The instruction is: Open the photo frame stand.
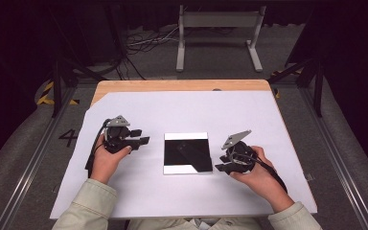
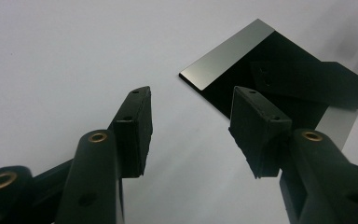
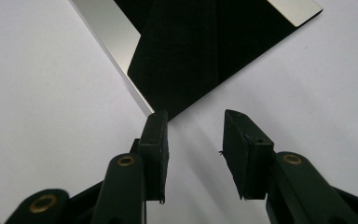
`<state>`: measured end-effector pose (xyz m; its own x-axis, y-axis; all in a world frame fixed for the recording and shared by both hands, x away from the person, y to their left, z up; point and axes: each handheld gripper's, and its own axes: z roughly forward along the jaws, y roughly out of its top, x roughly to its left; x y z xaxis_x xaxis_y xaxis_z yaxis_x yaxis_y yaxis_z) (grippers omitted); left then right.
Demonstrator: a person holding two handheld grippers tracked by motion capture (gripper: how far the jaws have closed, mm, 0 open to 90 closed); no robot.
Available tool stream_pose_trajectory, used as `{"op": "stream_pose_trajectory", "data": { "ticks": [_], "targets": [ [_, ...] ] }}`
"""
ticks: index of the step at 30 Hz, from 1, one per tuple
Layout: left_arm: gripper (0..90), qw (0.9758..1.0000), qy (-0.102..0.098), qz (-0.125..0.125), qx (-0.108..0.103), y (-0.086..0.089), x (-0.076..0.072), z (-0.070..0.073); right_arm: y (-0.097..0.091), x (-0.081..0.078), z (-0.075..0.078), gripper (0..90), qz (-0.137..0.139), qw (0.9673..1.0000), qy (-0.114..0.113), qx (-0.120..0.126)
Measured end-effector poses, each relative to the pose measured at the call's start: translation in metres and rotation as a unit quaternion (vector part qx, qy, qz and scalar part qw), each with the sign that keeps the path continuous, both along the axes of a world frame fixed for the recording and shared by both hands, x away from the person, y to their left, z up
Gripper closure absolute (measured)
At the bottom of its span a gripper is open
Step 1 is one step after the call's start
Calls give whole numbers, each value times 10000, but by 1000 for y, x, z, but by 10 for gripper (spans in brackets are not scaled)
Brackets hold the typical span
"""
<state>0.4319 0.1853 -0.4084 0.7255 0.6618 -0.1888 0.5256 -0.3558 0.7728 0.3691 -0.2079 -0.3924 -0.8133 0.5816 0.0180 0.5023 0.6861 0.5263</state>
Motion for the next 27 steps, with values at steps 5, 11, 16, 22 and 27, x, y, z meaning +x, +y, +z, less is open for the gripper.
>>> {"op": "stream_pose_trajectory", "data": {
  "ticks": [5,11,16,22,27],
  "targets": [
    [496,10000,-7,-2,29,-1,0,-1,3,0,-4,619,78,9999,110,-69],
    [496,10000,15,-17,23,-2,0,-2,8,0,-11,677,221,9991,269,-243],
    [496,10000,2,-27,33,-2,0,-2,13,0,-17,705,320,9982,361,-348],
    [494,9999,-6,-9,106,-2,0,-3,15,1,-21,750,339,9977,378,-447],
    [494,9999,7,-4,151,-4,0,-4,19,1,-23,759,379,9973,375,-514]
  ]
}}
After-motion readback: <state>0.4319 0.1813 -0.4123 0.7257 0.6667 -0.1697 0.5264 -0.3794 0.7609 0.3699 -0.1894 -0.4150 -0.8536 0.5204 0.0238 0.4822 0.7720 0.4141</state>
